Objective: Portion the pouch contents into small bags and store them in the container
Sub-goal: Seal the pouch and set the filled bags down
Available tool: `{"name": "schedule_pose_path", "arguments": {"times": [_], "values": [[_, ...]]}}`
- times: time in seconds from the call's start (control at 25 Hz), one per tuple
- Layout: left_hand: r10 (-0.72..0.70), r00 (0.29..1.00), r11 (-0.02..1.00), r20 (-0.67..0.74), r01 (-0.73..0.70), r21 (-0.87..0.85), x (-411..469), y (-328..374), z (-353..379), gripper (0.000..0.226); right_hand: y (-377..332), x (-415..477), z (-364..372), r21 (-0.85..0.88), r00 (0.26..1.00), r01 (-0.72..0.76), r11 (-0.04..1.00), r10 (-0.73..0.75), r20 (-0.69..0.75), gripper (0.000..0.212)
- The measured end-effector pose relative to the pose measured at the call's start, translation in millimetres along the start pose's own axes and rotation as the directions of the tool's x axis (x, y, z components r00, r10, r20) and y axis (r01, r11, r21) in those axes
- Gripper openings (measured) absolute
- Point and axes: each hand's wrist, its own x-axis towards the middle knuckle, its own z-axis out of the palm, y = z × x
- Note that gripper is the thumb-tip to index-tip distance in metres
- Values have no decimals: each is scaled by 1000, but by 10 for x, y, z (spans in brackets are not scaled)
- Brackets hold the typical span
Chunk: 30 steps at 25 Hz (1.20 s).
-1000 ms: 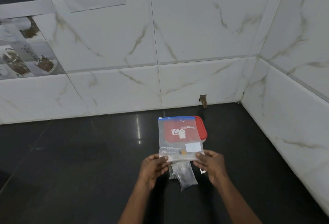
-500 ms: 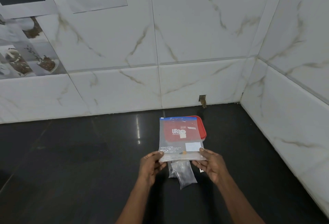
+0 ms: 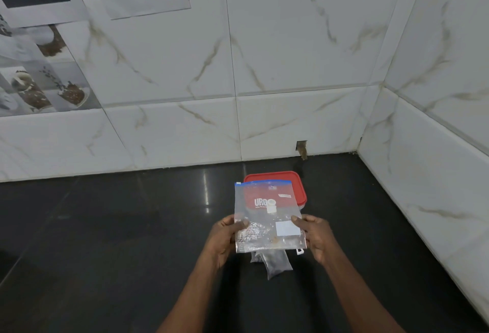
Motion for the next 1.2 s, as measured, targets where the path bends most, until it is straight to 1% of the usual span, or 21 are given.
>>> {"name": "schedule_pose_path", "arguments": {"times": [0.12,0.16,0.24,0.28,0.36,0.44,0.52,0.6,0.72,0.88,0.92,1.0,1.08,1.16,1.2], "values": [[74,996,997,-46,-75,-34,-3,87,43,14,-43,-2,50,-21,999,25,999,-24,36,14],[111,993,993,-37,-112,-27,-9,114,39,19,-60,8,70,-12,999,29,1000,-28,33,13],[138,990,990,16,-138,4,-5,149,9,33,-104,40,89,18,999,26,999,-26,18,10],[137,990,990,23,-137,12,7,164,-16,31,-129,50,96,21,999,17,1000,-17,27,9],[138,990,990,-7,-138,5,0,211,-36,16,-165,57,128,0,998,7,1000,-7,56,9],[163,986,987,-22,-163,-2,10,229,-45,15,-180,63,154,-1,997,17,1000,-17,77,8],[205,979,979,-9,-204,26,-12,233,-59,16,-190,55,194,51,993,-9,999,3,122,10],[203,979,978,4,-203,41,-36,249,-83,21,-194,47,234,79,989,-33,996,21,149,15],[165,985,986,44,-166,21,-87,315,-91,15,-197,38,244,51,993,5,999,-11,118,19],[216,976,976,-8,-216,-8,-63,368,-83,17,-207,-13,230,-10,977,18,1000,-15,214,30],[220,975,975,1,-220,3,-64,368,-82,17,-211,-15,244,-40,977,42,998,-33,209,31],[227,974,974,22,-227,9,-84,368,-62,18,-223,-4,285,-83,985,118,990,-105,138,27],[281,959,959,-30,-281,-23,-83,385,-60,14,-233,6,315,-108,984,161,981,-152,90,20],[329,939,943,-97,-333,-21,-63,427,-66,9,-251,-2,334,-107,982,174,979,-164,91,20],[337,935,940,-107,-340,-8,-60,449,-63,9,-267,-5,343,-106,980,189,976,-181,84,21]]}}
